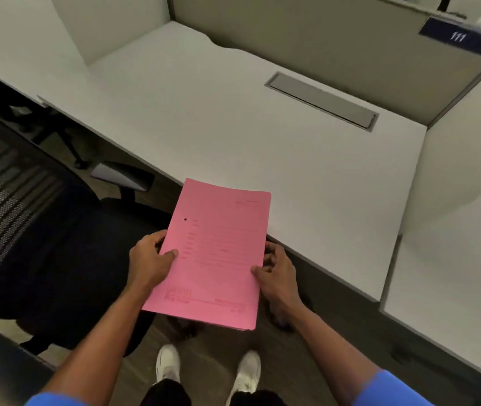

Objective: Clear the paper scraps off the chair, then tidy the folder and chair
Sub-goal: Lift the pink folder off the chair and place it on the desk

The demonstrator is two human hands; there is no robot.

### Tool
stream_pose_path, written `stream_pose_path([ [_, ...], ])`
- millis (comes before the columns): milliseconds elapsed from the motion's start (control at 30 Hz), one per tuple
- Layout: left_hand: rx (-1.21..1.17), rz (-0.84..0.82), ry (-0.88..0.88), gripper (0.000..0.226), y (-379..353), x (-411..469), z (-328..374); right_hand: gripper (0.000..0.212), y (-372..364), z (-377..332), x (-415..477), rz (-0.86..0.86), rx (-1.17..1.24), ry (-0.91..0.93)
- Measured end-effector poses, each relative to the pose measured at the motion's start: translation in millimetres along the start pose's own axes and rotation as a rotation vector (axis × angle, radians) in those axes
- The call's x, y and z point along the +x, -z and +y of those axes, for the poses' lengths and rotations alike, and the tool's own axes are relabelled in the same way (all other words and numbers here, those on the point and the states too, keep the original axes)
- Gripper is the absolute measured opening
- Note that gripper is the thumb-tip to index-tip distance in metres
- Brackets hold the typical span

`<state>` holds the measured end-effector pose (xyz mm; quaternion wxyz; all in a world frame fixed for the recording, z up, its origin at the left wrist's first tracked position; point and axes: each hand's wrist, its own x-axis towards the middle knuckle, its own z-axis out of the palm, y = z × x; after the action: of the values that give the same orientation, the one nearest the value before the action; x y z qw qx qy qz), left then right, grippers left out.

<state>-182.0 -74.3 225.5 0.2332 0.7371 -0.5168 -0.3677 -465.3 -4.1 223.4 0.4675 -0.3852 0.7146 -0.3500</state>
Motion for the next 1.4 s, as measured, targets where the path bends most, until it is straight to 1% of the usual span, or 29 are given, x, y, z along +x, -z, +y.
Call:
stream_pose_path([
  [100,-0.014,-0.012,-0.024,0.059,-18,0,24,0.062,30,-4,13,-0.012,-0.025,0.049],
  [233,-0.003,-0.041,-0.044,0.064,-31,4,50,0.067,57,-10,34,-0.007,-0.062,0.076],
  [400,0.021,-0.049,-0.112,0.078,-27,24,72,0.069,63,-27,62,0.017,-0.080,0.098],
  [500,0.029,-0.036,-0.116,0.079,-19,45,82,0.069,57,-41,81,0.019,-0.086,0.109],
  [567,0.035,-0.031,-0.117,0.079,-15,62,88,0.068,51,-52,95,0.025,-0.084,0.123],
  [667,0.028,-0.044,-0.139,0.072,-9,96,101,0.068,43,-72,121,0.041,-0.081,0.131],
  [767,0.027,-0.068,-0.179,0.064,-1,135,116,0.068,34,-93,149,0.054,-0.076,0.131],
  [900,0.051,-0.065,-0.238,0.060,10,188,144,0.069,23,-121,182,0.081,-0.061,0.116],
  [1167,0.118,-0.079,-0.304,0.060,20,274,197,0.075,16,-164,244,0.130,-0.030,0.121],
  [1400,0.182,-0.065,-0.333,0.065,2,355,231,0.080,23,-190,323,0.103,-0.030,0.133],
])
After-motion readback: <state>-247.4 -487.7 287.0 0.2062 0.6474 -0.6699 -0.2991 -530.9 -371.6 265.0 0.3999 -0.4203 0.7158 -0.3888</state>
